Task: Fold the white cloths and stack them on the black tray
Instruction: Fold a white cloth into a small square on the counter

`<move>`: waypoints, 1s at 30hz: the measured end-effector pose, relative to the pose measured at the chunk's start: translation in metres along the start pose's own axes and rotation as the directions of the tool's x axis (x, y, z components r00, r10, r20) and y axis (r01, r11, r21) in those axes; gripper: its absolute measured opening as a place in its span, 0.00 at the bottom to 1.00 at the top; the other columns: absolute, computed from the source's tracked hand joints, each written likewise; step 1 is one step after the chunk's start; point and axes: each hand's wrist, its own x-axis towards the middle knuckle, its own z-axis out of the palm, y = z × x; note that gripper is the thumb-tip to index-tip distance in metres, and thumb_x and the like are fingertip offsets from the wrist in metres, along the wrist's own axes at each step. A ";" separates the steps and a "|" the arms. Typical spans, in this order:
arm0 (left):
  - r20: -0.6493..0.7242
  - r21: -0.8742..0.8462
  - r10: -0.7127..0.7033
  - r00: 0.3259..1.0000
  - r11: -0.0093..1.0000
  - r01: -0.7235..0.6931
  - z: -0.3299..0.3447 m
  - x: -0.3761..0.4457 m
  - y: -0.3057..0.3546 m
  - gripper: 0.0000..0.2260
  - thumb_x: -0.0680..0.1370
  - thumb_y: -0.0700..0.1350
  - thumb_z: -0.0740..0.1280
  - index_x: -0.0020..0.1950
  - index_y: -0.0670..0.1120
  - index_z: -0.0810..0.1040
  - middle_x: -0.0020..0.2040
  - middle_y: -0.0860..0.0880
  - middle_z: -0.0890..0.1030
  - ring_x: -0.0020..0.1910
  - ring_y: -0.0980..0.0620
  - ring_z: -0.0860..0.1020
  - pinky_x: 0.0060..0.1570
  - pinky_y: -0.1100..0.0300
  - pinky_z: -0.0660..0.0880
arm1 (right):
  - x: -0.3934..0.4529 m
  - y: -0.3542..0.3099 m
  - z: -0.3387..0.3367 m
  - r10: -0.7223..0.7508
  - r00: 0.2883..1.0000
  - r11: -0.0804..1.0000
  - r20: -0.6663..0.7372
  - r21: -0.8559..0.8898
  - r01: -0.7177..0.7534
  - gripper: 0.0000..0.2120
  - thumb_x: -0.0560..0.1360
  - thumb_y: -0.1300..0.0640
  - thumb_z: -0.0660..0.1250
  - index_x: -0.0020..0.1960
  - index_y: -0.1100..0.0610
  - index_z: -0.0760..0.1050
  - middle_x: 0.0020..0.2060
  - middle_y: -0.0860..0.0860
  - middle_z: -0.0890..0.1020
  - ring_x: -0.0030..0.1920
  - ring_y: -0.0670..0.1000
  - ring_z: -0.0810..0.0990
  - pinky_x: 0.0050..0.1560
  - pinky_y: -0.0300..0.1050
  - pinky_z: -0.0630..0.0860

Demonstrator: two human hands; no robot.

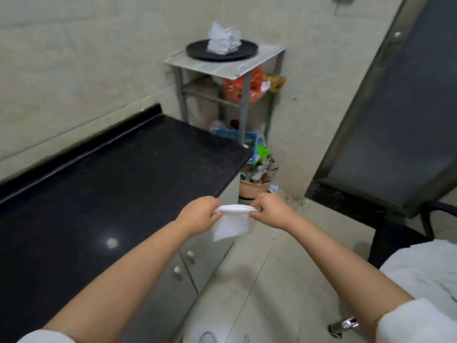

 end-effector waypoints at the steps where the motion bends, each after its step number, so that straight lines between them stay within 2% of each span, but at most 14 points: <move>1: 0.015 0.005 0.023 1.000 1.000 -0.024 0.000 0.019 0.007 0.11 0.79 0.46 0.60 0.53 0.40 0.76 0.53 0.43 0.77 0.54 0.44 0.75 0.50 0.53 0.69 | 0.003 0.016 -0.007 0.014 1.000 1.000 0.003 0.001 -0.014 0.10 0.73 0.59 0.65 0.49 0.63 0.80 0.43 0.60 0.80 0.50 0.58 0.78 0.46 0.48 0.70; 3: 0.044 0.008 0.070 0.997 0.997 -0.071 0.000 0.063 0.018 0.11 0.79 0.46 0.60 0.51 0.40 0.76 0.52 0.43 0.78 0.54 0.44 0.75 0.49 0.54 0.69 | 0.014 0.049 -0.018 0.041 0.999 0.999 0.008 0.012 -0.041 0.10 0.73 0.59 0.65 0.49 0.64 0.80 0.44 0.61 0.82 0.49 0.58 0.78 0.45 0.48 0.70; 6: 0.076 0.002 0.127 0.989 0.992 -0.127 -0.001 0.125 0.026 0.11 0.79 0.46 0.61 0.54 0.42 0.78 0.54 0.43 0.78 0.56 0.46 0.75 0.51 0.56 0.69 | 0.039 0.095 -0.032 0.052 0.998 0.998 0.046 0.038 -0.053 0.10 0.73 0.60 0.65 0.48 0.66 0.79 0.45 0.63 0.82 0.47 0.59 0.79 0.44 0.50 0.69; 9: 0.085 -0.010 0.142 0.986 0.990 -0.141 -0.006 0.196 0.025 0.11 0.79 0.46 0.61 0.56 0.42 0.78 0.54 0.44 0.79 0.56 0.46 0.75 0.51 0.57 0.69 | 0.087 0.140 -0.059 0.035 0.997 0.999 0.074 -0.022 -0.033 0.11 0.75 0.60 0.64 0.47 0.69 0.77 0.43 0.63 0.80 0.48 0.60 0.78 0.41 0.49 0.62; 13: 0.030 -0.046 0.130 0.991 0.991 -0.128 -0.037 0.296 0.020 0.11 0.79 0.46 0.62 0.53 0.41 0.78 0.52 0.44 0.79 0.53 0.46 0.76 0.51 0.54 0.71 | 0.173 0.189 -0.122 0.007 0.999 1.000 0.032 -0.026 -0.006 0.12 0.75 0.60 0.64 0.49 0.69 0.78 0.47 0.65 0.80 0.49 0.60 0.78 0.47 0.49 0.68; 17: -0.109 -0.029 0.084 0.990 0.996 -0.088 -0.084 0.377 0.016 0.10 0.79 0.46 0.61 0.51 0.42 0.77 0.46 0.48 0.76 0.51 0.47 0.75 0.43 0.57 0.67 | 0.246 0.221 -0.189 -0.039 0.997 0.999 -0.072 -0.004 0.038 0.11 0.76 0.61 0.64 0.51 0.67 0.79 0.48 0.63 0.80 0.50 0.59 0.78 0.43 0.45 0.65; 21: -0.260 -0.024 0.070 0.963 0.997 -0.078 -0.136 0.435 0.014 0.10 0.79 0.46 0.61 0.56 0.44 0.77 0.50 0.47 0.79 0.51 0.48 0.76 0.44 0.58 0.68 | 0.310 0.242 -0.243 -0.116 0.953 0.990 -0.279 0.049 0.134 0.09 0.75 0.63 0.65 0.50 0.68 0.79 0.43 0.61 0.80 0.49 0.59 0.78 0.39 0.41 0.61; 24: -0.393 -0.074 0.009 0.920 0.996 -0.041 -0.174 0.473 0.009 0.09 0.78 0.45 0.64 0.53 0.42 0.79 0.45 0.46 0.79 0.48 0.46 0.77 0.41 0.60 0.65 | 0.366 0.252 -0.276 -0.168 0.894 0.969 -0.415 0.098 0.227 0.09 0.73 0.64 0.66 0.48 0.69 0.79 0.42 0.63 0.81 0.46 0.59 0.78 0.40 0.43 0.63; 26: -0.463 -0.091 -0.051 0.885 0.996 0.009 -0.197 0.497 0.003 0.09 0.78 0.44 0.64 0.51 0.40 0.80 0.45 0.44 0.80 0.47 0.46 0.77 0.41 0.60 0.65 | 0.406 0.254 -0.300 -0.214 0.868 0.951 -0.448 0.108 0.290 0.09 0.74 0.63 0.65 0.48 0.68 0.80 0.41 0.60 0.81 0.44 0.57 0.78 0.40 0.44 0.65; 30: -0.567 -0.093 -0.202 0.798 0.979 0.182 -0.242 0.549 -0.010 0.09 0.77 0.44 0.64 0.50 0.39 0.79 0.42 0.44 0.79 0.47 0.44 0.77 0.41 0.57 0.65 | 0.485 0.254 -0.357 -0.319 0.814 0.907 -0.485 0.094 0.411 0.10 0.74 0.62 0.65 0.52 0.63 0.80 0.43 0.53 0.79 0.44 0.49 0.74 0.37 0.40 0.62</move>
